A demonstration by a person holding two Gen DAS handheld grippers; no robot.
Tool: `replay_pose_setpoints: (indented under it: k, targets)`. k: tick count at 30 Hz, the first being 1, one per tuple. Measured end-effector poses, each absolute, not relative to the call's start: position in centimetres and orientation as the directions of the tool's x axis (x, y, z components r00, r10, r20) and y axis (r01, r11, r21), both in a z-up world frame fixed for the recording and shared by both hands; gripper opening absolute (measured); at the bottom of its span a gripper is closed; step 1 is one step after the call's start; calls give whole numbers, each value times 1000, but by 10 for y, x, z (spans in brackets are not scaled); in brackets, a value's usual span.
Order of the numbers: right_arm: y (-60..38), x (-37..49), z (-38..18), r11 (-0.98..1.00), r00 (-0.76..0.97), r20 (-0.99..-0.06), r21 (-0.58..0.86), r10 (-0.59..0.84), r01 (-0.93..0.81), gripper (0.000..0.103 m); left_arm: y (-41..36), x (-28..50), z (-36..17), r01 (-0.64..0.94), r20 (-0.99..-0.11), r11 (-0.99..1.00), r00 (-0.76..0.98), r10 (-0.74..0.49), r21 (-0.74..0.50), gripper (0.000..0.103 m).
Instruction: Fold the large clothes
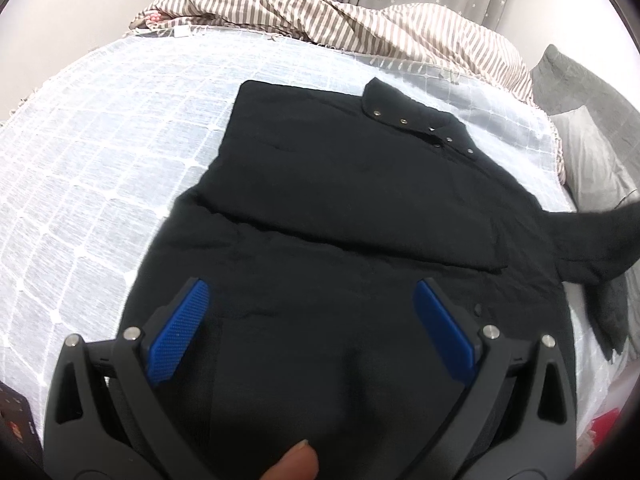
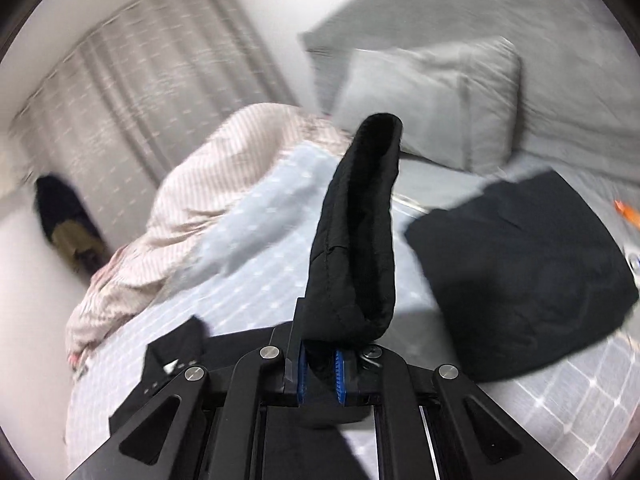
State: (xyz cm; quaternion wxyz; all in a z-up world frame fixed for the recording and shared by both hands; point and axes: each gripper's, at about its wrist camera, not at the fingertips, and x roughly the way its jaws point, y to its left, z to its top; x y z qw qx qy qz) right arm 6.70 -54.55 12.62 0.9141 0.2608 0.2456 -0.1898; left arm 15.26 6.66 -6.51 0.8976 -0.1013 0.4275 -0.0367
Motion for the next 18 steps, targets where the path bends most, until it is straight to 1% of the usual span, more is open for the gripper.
replay_pose_setpoints:
  k: [3,8,13,18]
  targets:
    - [-500,90,142,850,834,-524,348,-174,396,10,66,152,-65,-20,-765,978,627,-148,-206,102]
    - [-416,126,147,923,851,-520,290,-70,253,10,63,151,-65,-14,-770,981,622,-144,-194,102]
    - [-346,157,127,948,838,-543,287,42,138,10,63,151,-63,-6,-770,980,619,-151,-197,102]
    - [-283,191,80,949,785,-605,308,137,72,10,65,151,-64,-7,-773,979,615,-156,-203,102]
